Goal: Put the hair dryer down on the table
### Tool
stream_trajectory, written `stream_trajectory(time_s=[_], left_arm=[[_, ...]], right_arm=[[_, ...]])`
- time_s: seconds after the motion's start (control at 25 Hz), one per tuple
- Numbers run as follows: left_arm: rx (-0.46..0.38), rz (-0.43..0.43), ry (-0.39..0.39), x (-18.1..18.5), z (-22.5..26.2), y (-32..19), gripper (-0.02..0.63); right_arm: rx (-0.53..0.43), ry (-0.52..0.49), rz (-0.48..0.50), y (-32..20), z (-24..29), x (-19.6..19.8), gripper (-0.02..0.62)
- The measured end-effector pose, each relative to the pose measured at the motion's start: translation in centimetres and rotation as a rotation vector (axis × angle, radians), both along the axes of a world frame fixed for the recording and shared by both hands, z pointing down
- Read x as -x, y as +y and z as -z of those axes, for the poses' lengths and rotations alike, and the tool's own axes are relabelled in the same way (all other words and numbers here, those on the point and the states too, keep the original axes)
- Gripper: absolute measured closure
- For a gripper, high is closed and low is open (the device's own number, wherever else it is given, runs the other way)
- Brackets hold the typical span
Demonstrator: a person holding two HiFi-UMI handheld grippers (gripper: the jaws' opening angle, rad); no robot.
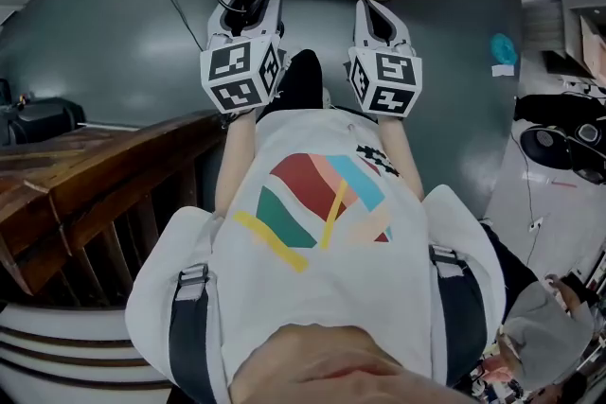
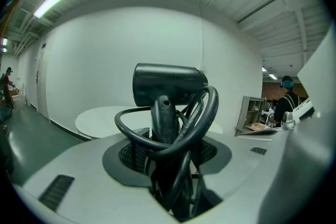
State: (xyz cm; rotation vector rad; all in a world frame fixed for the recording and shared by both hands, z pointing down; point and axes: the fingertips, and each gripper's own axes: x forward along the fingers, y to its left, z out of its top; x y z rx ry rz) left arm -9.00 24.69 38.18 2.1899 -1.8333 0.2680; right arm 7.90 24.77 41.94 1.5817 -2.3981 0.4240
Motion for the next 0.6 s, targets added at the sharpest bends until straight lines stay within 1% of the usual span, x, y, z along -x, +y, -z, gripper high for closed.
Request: stream_trajectory(time_s=[0.08, 0.28, 0.48, 0.6], left_arm=[[0.000, -0.002, 0.016, 0.0, -0.2, -0.2, 0.384], [-0.018, -0.012, 0.011, -0.9, 0.4, -1.1, 0.385], [-0.053, -0.050, 0.055, -2.3, 1.3, -2.0, 0.385], [-0.063, -0.056, 0.051, -2.8, 1.7, -2.5, 0.385]], right_arm=[[-0.003, -0.002, -0.004, 0.0, 0.0, -0.4, 0.586], [-0.026, -0.008, -0.022, -0.4, 0.8, -1.8, 0.586], [-0.084, -0.026, 0.031, -0.5, 1.8, -1.6, 0.586], [-0.109, -0.013, 0.049, -1.0, 2.5, -1.5, 0.586]])
